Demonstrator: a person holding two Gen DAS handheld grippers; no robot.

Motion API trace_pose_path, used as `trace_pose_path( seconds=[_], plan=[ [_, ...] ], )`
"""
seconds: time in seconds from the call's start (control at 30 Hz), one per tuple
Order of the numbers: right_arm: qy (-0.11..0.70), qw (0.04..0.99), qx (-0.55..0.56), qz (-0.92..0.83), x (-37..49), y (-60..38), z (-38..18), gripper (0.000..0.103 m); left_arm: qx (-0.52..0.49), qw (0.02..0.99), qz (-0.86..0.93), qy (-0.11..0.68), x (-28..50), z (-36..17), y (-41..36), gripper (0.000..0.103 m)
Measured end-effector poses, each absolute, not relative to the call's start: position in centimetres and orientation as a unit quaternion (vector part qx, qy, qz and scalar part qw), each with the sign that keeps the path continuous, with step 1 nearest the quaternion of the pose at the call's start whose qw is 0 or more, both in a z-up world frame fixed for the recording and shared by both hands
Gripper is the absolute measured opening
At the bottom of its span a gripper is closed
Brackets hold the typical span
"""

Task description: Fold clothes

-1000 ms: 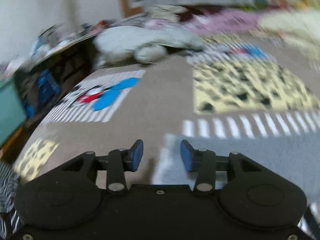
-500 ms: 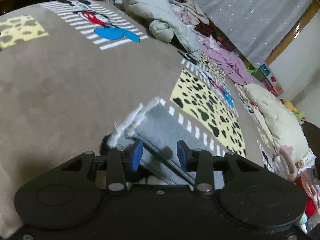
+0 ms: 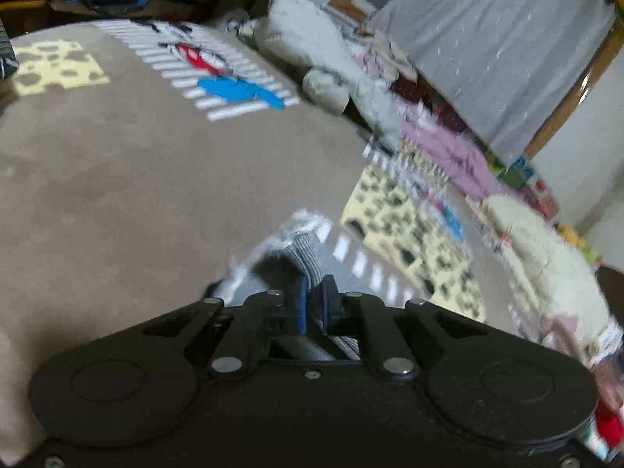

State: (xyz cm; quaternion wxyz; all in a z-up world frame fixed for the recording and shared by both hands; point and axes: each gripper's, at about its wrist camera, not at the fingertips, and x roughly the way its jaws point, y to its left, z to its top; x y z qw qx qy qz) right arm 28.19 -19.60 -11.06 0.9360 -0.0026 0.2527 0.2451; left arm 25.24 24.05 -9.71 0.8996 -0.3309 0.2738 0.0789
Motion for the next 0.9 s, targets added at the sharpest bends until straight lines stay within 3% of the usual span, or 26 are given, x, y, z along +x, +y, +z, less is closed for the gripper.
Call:
trace_pose_path(
  seconds=[0.17, 0.4, 0.57, 0.67, 0.8, 0.9],
  plan=[
    [0.263, 0.934, -0.027, 0.239, 28.2, -19.1, -11.7, 0.055, -0.315, 0.905, 0.096, 0.271, 25.0, -9.8, 24.1, 0.019],
    [0.213, 0.940, -0.066, 0.260, 26.4, -18.2, -10.4, 0.055, -0.160, 0.959, 0.123, 0.201, 23.5, -5.9, 20.9, 0.018],
    [0.222, 0.929, -0.088, 0.285, 26.4, -16.7, -10.7, 0.055, -0.064, 0.966, -0.012, 0.251, 25.5, -7.6, 15.8, 0.022],
    [0.242, 0.925, -0.074, 0.284, 27.0, -17.0, -10.9, 0.058, -0.029, 0.948, 0.011, 0.318, 27.2, -10.0, 15.3, 0.028],
    [0.252, 0.929, -0.049, 0.267, 27.6, -18.3, -10.5, 0.059, -0.025, 0.963, 0.008, 0.268, 26.5, -7.8, 14.4, 0.029],
    [0.244, 0.934, -0.039, 0.259, 27.7, -19.1, -10.0, 0.059, -0.045, 0.951, 0.004, 0.307, 27.8, -9.0, 14.4, 0.043]
  ],
)
